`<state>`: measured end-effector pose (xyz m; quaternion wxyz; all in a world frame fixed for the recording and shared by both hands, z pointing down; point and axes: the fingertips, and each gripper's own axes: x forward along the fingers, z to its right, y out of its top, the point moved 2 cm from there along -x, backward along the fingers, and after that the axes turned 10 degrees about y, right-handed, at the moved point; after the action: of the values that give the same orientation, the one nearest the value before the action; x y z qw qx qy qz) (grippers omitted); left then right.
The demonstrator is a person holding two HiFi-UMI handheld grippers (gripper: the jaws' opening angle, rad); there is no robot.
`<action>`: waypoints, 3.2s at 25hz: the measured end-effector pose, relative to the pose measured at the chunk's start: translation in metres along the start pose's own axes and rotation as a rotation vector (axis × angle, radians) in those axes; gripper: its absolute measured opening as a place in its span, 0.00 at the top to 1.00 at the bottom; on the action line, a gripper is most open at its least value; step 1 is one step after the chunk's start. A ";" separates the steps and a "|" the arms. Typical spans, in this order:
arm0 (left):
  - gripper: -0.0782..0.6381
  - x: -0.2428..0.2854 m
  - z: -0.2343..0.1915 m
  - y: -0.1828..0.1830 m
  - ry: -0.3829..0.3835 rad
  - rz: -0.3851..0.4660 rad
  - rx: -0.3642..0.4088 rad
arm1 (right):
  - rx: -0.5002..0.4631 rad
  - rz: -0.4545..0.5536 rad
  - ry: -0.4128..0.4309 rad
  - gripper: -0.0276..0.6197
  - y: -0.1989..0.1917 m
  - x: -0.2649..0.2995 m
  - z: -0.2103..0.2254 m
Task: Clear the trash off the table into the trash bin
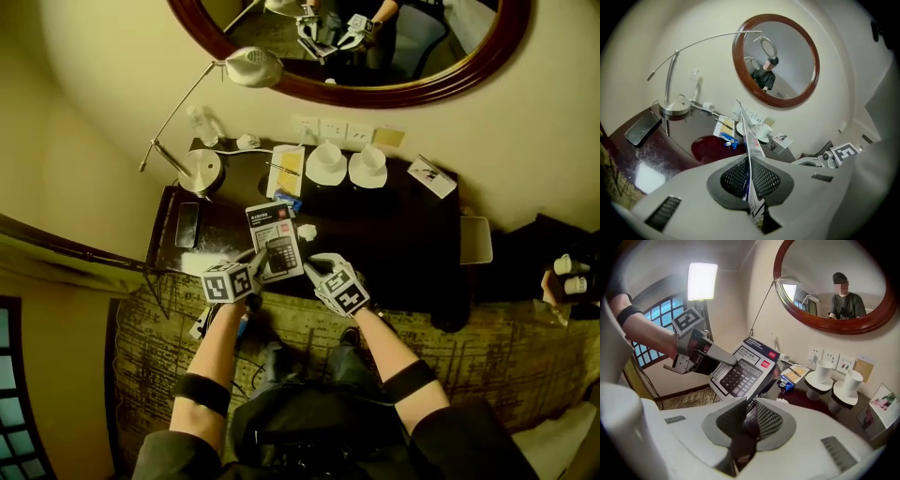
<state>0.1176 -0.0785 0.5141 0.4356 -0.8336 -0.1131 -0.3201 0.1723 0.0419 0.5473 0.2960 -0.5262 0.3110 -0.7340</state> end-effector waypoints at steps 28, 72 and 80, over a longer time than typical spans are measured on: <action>0.88 -0.261 -0.255 -0.155 0.535 0.249 -0.514 | -0.357 -0.165 0.540 0.95 0.063 0.232 -0.242; 0.86 0.015 -0.485 -0.545 0.455 0.023 -1.286 | -0.281 -0.517 0.611 0.95 -0.268 0.559 -0.243; 0.67 0.020 -0.499 -0.549 0.505 0.013 -1.283 | -0.268 -0.532 0.608 0.95 -0.276 0.563 -0.238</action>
<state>-0.3412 -0.1522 1.0935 -0.1288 -0.8273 0.2087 -0.5054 -0.2377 -0.1778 1.0301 -0.0800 -0.3817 0.3301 -0.8596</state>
